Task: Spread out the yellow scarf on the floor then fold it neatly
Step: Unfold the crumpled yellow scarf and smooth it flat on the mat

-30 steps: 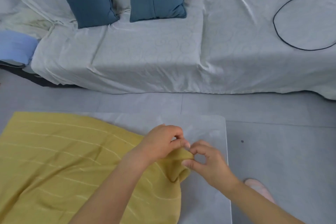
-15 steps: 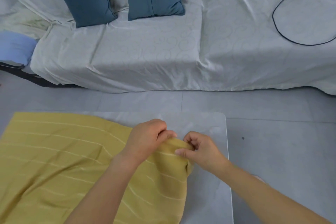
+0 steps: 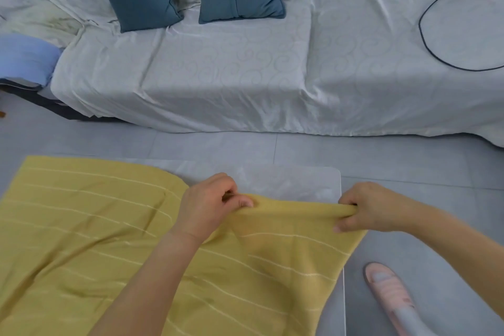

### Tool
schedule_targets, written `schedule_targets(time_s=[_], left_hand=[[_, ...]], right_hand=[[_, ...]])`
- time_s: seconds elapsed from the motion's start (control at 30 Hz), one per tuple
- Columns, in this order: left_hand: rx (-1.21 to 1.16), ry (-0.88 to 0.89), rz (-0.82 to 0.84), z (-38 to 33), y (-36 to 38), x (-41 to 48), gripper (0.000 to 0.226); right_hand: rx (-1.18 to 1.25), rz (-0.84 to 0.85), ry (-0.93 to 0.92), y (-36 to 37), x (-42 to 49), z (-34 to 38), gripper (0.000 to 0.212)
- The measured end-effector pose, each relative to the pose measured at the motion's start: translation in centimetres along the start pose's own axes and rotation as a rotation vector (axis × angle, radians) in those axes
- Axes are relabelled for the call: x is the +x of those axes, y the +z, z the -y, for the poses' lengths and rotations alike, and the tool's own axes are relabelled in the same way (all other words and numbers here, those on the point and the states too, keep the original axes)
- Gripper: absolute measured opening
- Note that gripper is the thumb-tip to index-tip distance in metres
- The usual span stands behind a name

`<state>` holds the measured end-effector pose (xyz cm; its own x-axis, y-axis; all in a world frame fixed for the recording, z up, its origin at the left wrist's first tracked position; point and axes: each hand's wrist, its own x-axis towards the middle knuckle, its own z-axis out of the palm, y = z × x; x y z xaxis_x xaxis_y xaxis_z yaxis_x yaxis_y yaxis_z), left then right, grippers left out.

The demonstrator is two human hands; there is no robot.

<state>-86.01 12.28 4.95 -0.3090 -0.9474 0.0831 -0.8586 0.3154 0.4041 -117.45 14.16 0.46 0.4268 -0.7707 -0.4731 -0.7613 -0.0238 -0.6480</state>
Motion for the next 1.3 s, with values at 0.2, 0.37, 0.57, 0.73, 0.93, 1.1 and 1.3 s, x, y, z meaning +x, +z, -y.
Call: schedule_targets(time_s=[0.2,0.37,0.57,0.73,0.93,1.1,1.3], left_hand=[[-0.254,-0.183,0.036,0.0,0.5,0.1,0.058],[-0.240,-0.172,0.048,-0.4,0.7,-0.5,0.090],[-0.154,-0.102,0.155,0.1,2.2,-1.3,0.072],[-0.200,-0.198,0.051,1.4,2.3,-1.0,0.036],[-0.229,-0.248,-0.002,2.8,1.7,-0.7,0.021],[-0.212,-0.276,0.032,2.2,2.4,0.3,0.015],[-0.216,-0.252,0.074,1.9,3.3,1.9,0.017]], right_hand=[[0.503,-0.094,-0.126,-0.4,-2.5,-0.8,0.032],[0.147,-0.184,0.021,-0.8,-3.2,-2.1,0.019],[-0.425,-0.236,0.187,-1.4,-3.0,-2.7,0.016],[0.236,-0.297,0.143,-1.9,-3.3,-4.8,0.033],[0.337,-0.243,0.091,-2.2,-4.1,-5.8,0.034],[0.174,-0.323,0.264,-2.3,-3.5,-6.2,0.027],[-0.001,-0.318,0.560,-2.9,-2.8,-7.8,0.063]])
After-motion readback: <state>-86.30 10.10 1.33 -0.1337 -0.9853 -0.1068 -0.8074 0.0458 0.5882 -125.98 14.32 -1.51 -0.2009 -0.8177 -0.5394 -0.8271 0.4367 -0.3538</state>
